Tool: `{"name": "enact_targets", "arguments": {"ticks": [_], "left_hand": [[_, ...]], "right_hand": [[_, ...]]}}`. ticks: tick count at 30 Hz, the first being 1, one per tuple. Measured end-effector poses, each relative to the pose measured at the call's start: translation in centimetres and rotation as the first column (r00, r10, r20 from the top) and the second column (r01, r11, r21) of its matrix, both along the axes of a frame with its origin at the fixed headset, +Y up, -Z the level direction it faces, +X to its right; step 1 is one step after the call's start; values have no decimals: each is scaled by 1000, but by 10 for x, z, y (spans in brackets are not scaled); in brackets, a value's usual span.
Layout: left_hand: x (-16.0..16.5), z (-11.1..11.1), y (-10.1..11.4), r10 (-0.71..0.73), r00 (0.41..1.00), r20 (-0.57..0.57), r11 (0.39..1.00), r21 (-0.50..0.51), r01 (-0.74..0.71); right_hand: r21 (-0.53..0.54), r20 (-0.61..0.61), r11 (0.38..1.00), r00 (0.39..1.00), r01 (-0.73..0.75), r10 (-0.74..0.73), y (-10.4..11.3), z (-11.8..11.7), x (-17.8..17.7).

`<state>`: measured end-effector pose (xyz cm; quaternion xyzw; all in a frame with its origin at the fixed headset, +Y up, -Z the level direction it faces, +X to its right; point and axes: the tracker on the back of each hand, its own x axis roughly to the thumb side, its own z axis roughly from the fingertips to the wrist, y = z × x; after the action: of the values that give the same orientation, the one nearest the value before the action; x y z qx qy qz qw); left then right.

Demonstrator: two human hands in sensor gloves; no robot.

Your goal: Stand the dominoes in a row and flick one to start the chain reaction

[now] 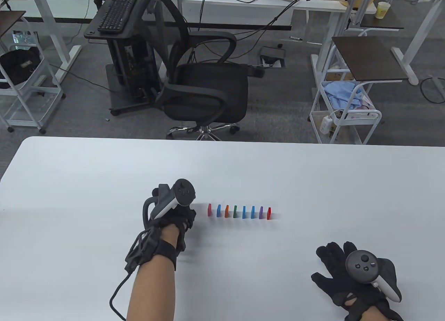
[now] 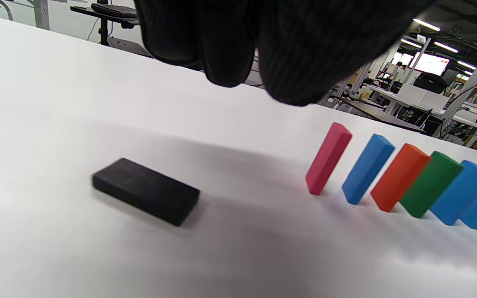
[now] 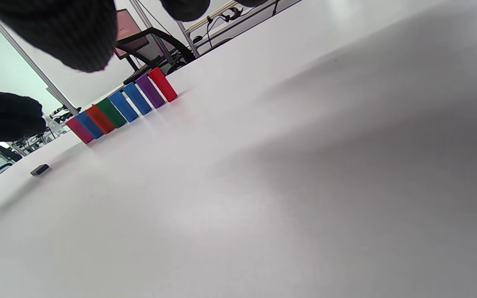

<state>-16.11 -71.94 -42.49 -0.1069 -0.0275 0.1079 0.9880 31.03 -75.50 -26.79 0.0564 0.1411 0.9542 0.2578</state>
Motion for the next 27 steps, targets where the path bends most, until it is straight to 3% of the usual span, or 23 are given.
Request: {"name": "enact_targets", "arguments": {"ticks": [12, 27], "left_hand": [[-21, 14, -9, -94, 995, -12, 996, -13, 94], [-11, 7, -40, -273, 960, 67, 959, -55, 277]], "right_hand": [[-4, 3, 1000, 1000, -2, 2, 0, 0, 1], [-19, 7, 1000, 1000, -3, 3, -2, -1, 0]]}}
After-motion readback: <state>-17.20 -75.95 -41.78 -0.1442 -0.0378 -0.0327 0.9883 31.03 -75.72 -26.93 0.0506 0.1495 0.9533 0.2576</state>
